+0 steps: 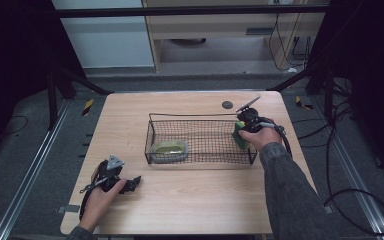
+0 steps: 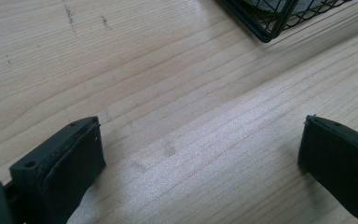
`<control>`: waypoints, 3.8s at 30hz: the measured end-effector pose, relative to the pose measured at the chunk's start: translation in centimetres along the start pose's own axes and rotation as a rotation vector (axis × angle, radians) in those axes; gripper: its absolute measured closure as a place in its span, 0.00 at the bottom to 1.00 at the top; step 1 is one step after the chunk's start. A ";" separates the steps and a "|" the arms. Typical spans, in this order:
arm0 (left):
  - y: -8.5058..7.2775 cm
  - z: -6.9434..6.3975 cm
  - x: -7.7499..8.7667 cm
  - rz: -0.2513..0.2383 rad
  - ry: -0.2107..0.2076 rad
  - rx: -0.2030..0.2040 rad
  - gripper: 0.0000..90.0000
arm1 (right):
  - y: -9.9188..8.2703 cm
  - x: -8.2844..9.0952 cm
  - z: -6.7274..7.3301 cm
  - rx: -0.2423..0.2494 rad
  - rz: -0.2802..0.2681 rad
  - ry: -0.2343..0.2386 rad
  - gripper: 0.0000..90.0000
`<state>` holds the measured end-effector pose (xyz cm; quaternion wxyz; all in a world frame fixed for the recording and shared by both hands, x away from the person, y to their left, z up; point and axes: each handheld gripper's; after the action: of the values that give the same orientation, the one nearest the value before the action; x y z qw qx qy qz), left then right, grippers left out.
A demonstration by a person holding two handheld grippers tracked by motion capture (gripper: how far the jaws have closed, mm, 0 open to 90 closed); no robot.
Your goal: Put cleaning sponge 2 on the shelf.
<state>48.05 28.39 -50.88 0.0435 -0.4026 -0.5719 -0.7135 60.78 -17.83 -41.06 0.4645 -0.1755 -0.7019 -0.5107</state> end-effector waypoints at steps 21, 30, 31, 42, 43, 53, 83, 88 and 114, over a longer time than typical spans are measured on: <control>0.0 0.0 0.0 0.000 -0.001 -0.001 0.00 | 0.2 -0.7 0.4 -0.003 0.010 -0.008 0.64; 0.0 0.0 0.0 0.000 -0.001 0.003 0.00 | 0.1 0.0 0.5 -0.008 -0.004 0.004 0.57; 0.0 0.0 0.0 0.000 -0.001 0.003 0.00 | 0.1 0.2 0.6 -0.012 -0.005 0.007 0.56; 0.0 0.0 0.0 0.000 -0.001 0.003 0.00 | 0.0 0.9 1.5 -0.004 -0.026 0.046 0.53; 0.0 0.0 0.0 0.000 -0.001 0.003 0.00 | 0.0 1.0 1.7 -0.006 -0.027 0.051 0.53; 0.0 0.0 0.0 -0.001 -0.001 0.002 0.00 | -0.1 0.8 2.8 0.004 -0.027 0.083 0.52; 0.0 0.0 0.0 0.002 -0.002 -0.004 0.00 | -2.2 5.2 2.0 -0.017 -0.237 0.040 0.08; 0.0 0.0 0.0 0.002 -0.002 -0.005 0.00 | -4.1 6.9 1.1 -0.029 -0.287 -0.013 0.07; 0.0 0.0 0.0 0.002 -0.002 -0.004 0.00 | -15.5 5.7 -1.0 -0.129 -0.360 -0.083 0.10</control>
<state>48.08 28.42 -50.87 0.0424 -0.4040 -0.5701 -0.7142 47.21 -26.42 -44.82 0.3239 -0.0975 -0.7062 -0.6220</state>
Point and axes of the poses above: each handheld gripper's, and its own axes: x roughly backward along the jaws, y roughly out of its top, z roughly to its left, and after that the axes turned 6 degrees about -z, right-handed
